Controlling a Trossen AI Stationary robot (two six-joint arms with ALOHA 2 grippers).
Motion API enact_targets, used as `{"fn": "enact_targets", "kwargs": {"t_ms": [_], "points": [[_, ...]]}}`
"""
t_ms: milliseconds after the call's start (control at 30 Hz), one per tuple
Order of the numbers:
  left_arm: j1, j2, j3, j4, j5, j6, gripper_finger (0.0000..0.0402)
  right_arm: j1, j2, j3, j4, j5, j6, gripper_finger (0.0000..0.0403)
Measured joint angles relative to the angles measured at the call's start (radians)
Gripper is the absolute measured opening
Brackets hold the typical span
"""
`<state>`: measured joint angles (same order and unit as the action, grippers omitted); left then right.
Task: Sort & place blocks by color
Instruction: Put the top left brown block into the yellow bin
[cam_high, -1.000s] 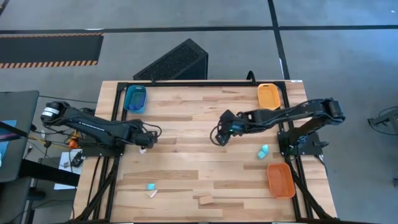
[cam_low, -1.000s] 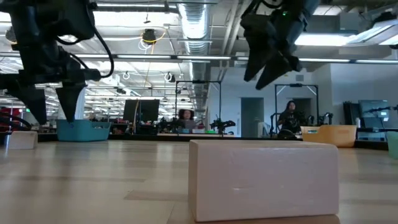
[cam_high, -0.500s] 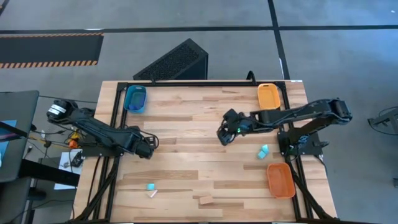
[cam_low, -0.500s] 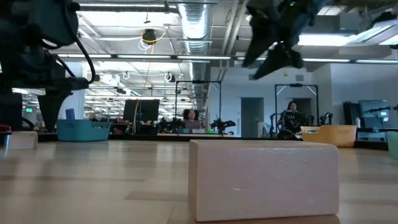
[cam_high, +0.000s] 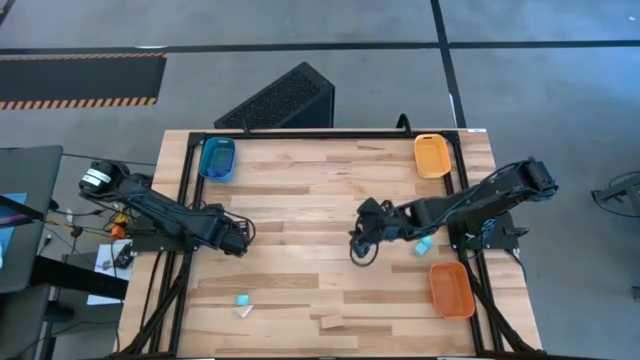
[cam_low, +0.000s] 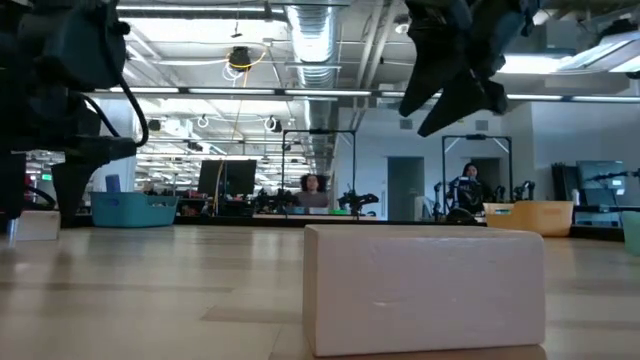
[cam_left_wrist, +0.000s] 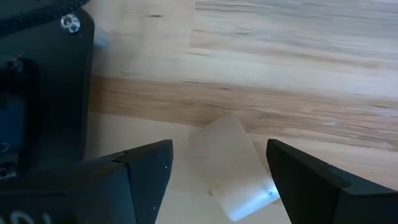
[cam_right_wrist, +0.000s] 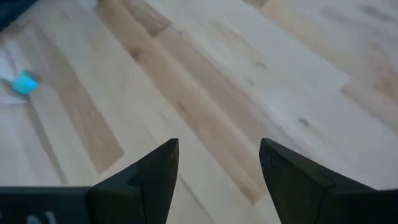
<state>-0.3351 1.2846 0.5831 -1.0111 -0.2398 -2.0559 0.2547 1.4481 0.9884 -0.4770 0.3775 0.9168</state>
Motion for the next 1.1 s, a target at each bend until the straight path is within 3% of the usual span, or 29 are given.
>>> {"fn": "enact_targets", "kwargs": {"t_ms": [500,767,933,1000,1100], "points": [[0.006,0.085,0.000,0.149,-0.024,0.012,0.0246,0.020,-0.026,0.000,0.006,-0.014,0.029,0.0249],[0.000,0.163,0.021,0.204,-0.017,0.122,0.0196,0.035,-0.087,0.001,-0.011,-0.022,0.051,0.0249],[0.007,0.159,0.045,0.222,-0.036,0.278,0.0135,0.058,-0.105,0.002,0.017,-0.021,0.072,0.0249],[0.021,0.146,0.062,0.276,-0.054,0.395,0.0107,0.069,-0.107,0.001,0.013,-0.021,0.079,0.0249],[0.057,0.117,0.071,0.424,-0.100,0.643,0.0101,0.088,-0.120,0.001,0.073,-0.022,0.081,0.0249]]}}
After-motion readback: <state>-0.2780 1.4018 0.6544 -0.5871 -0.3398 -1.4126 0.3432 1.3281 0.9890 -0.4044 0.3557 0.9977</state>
